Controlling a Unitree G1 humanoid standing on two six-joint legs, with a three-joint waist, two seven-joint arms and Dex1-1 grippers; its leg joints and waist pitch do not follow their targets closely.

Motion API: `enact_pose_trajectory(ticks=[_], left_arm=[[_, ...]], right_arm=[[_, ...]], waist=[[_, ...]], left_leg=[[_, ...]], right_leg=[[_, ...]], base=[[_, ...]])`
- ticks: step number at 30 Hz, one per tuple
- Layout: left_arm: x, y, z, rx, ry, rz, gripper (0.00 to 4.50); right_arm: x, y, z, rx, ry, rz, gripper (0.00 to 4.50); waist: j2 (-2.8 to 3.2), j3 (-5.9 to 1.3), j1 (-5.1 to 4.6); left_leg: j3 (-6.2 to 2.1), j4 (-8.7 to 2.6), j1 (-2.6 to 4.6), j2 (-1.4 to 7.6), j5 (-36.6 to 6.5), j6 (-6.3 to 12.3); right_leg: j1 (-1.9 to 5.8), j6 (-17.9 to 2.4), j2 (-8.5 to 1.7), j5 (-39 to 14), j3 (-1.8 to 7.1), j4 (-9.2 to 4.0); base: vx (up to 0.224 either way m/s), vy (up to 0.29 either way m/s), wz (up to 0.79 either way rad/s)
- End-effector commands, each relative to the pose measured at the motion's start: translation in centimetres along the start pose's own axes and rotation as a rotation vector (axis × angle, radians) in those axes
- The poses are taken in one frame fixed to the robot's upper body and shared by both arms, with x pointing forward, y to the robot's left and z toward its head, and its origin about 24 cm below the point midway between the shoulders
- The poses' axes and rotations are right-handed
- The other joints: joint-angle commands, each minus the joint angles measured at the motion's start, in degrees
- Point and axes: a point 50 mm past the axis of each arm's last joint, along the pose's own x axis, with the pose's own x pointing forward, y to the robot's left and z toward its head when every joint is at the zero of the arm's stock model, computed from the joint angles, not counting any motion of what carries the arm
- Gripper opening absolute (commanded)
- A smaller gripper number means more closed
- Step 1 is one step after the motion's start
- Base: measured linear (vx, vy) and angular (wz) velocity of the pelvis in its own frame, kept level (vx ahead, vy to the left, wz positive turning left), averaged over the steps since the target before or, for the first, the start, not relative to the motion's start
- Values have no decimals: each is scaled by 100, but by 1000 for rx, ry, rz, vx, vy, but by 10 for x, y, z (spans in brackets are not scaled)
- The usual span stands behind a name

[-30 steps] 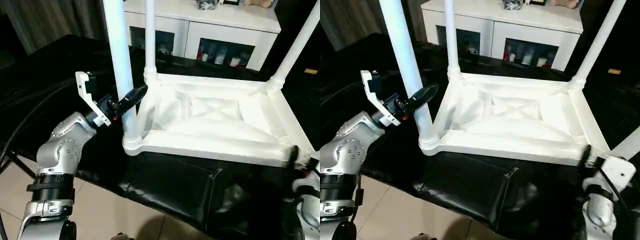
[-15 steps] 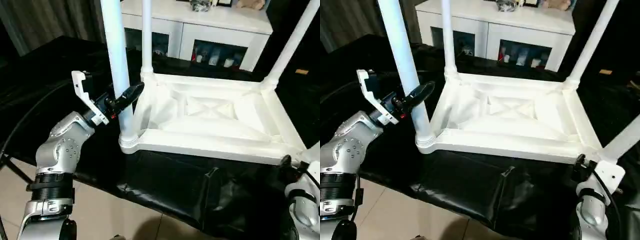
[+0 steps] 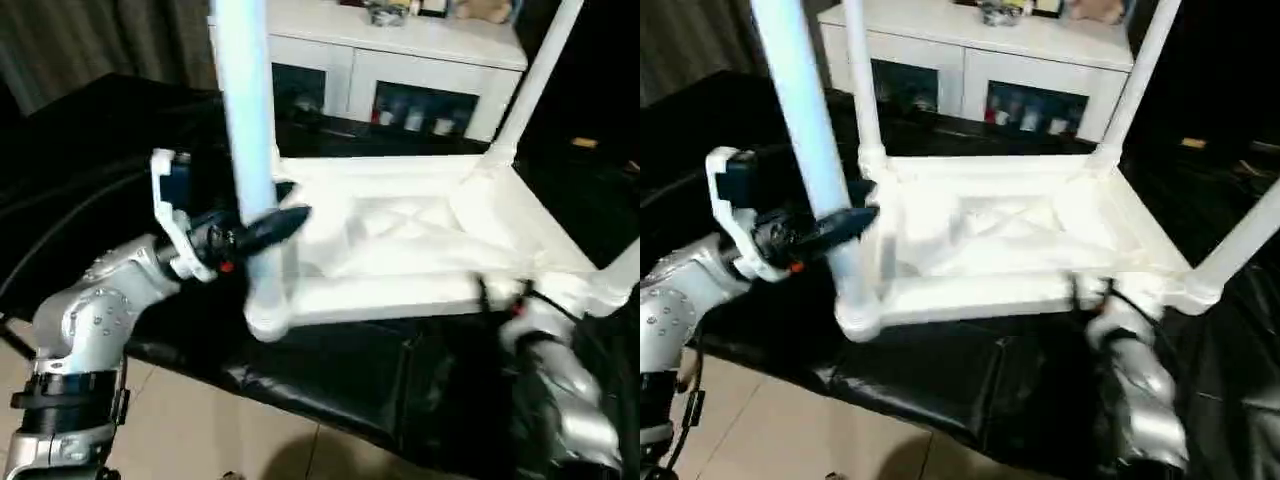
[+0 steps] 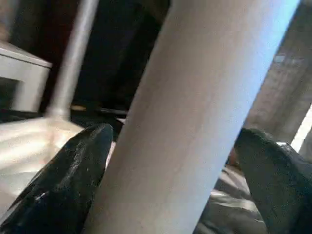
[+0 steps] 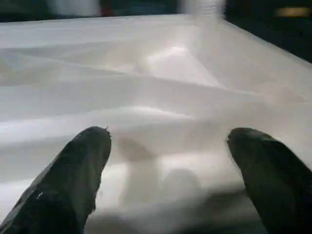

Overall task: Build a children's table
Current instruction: Rotate table base

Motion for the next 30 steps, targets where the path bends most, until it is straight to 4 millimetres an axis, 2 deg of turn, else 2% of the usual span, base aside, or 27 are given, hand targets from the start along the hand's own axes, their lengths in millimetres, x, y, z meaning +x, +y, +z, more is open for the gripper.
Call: enact_pose_trajectory(ticks=[1,2,4,6,9,10,11,14,15,16,17,18,19,20,22,23,24,25,26,28,29,30], left_arm=[[8,-9,2,-18,5,-77,444],[8,-11,2,-36,-7,-88,444],[8,-13,2,-51,-13,-96,444],[10,-25,4,-110,-44,-158,444],[12,-30,2,-127,-44,-180,444],[13,-32,1,-135,-45,-188,444],[16,-35,-1,-144,-43,-201,444],[23,-41,-6,-154,-44,-220,444],[25,-41,-8,-154,-48,-209,444],[25,-41,-8,-154,-49,-207,444],[25,-37,-9,-136,-46,-165,444],[26,-34,-9,-119,-45,-139,444],[27,-28,-10,-81,-39,-76,444],[27,-19,-11,-22,-17,8,444],[27,-12,-12,15,-7,67,444],[27,-1,-11,45,-23,144,444],[27,2,-11,56,-27,162,444],[27,6,-10,78,-32,191,444],[27,11,-9,87,-37,223,444],[26,18,-6,87,-61,260,444],[27,20,-5,87,-77,271,444],[27,20,-5,87,-77,271,444]], right_arm=[[3,9,-6,24,38,77,423],[7,15,-2,37,29,121,423],[10,18,0,46,23,154,423],[23,34,10,90,0,256,423],[28,44,13,100,-6,299,423],[30,48,14,109,-5,318,423],[31,53,15,114,-6,340,423],[32,72,19,117,-24,433,423],[30,80,27,137,-67,497,423],[30,81,28,139,-71,503,423],[28,83,39,138,-141,534,423],[27,81,42,129,-165,522,423],[26,75,50,90,-229,466,423],[25,62,59,31,-293,368,423],[24,51,63,-14,-314,277,423],[21,30,62,-69,-297,118,423],[20,25,61,-77,-291,78,423],[18,16,59,-89,-280,12,423],[14,2,56,-113,-257,-81,423],[7,-23,46,-127,-198,-244,423],[3,-34,41,-123,-169,-315,423],[3,-34,41,-123,-169,-315,423]], waist=[[61,-280,5],[35,-292,14],[51,-304,29],[42,-314,21],[48,-325,-6],[45,-320,-7],[14,-323,-2],[31,-310,13],[43,-315,26],[40,-308,35],[40,-303,50],[45,-303,60],[7,-296,83],[11,-290,95],[7,-288,129],[9,-288,142],[88,-267,152],[43,-270,146],[45,-268,143],[16,-289,136],[74,-291,108],[46,-308,94]], left_leg=[[-5,-492,72,54,-2199,-159],[7,-481,63,49,-2037,-125],[14,-469,72,54,-1843,-111],[10,-470,36,48,-1628,-99],[19,-454,32,49,-1463,-78],[27,-447,35,48,-1422,-65],[39,-438,49,55,-1400,-44],[44,-447,51,65,-1436,-63],[42,-446,66,71,-1464,-65],[47,-449,77,78,-1527,-59],[40,-461,69,77,-1553,-71],[35,-467,73,83,-1561,-76],[35,-474,76,93,-1548,-84],[44,-466,92,91,-1543,-130],[52,-459,109,73,-1507,-195],[48,-467,111,61,-1491,-248],[40,-479,121,56,-1526,-313],[63,-464,172,44,-1761,-374],[56,-469,145,27,-1890,-391],[32,-476,97,13,-1885,-376],[34,-471,110,5,-1932,-398],[22,-463,93,2,-1940,-388]], right_leg=[[150,-977,-119,-1663,150,-459],[169,-1031,-126,-1498,152,-435],[181,-1079,-126,-1310,156,-418],[223,-1174,-119,-1037,146,-367],[244,-1294,-114,-760,140,-343],[245,-1299,-115,-730,145,-344],[242,-1310,-120,-726,153,-353],[244,-1277,-123,-878,158,-366],[238,-1269,-123,-901,158,-367],[226,-1242,-117,-936,163,-375],[234,-1194,-118,-1007,162,-378],[233,-1155,-120,-1044,163,-388],[226,-1078,-128,-1121,168,-400],[209,-957,-131,-1237,174,-421],[190,-756,-124,-1420,183,-445],[195,-676,-120,-1513,182,-452],[170,-634,-105,-1580,183,-468],[126,-575,-79,-1682,183,-496],[147,-501,-82,-1806,183,-512],[195,-425,-96,-1899,170,-496],[157,-401,-84,-1902,162,-524],[183,-420,-84,-1857,151,-498]], base=[[0,0,0],[0,0,0],[0,0,0],[0,0,0],[0,0,0],[0,0,0],[0,0,0],[0,0,0],[0,0,0],[0,0,0],[0,0,0],[0,0,0],[0,0,0],[0,0,0],[0,0,0],[0,0,0],[0,0,0],[0,0,0],[0,0,0],[0,0,0],[0,0,0],[0,0,0]])
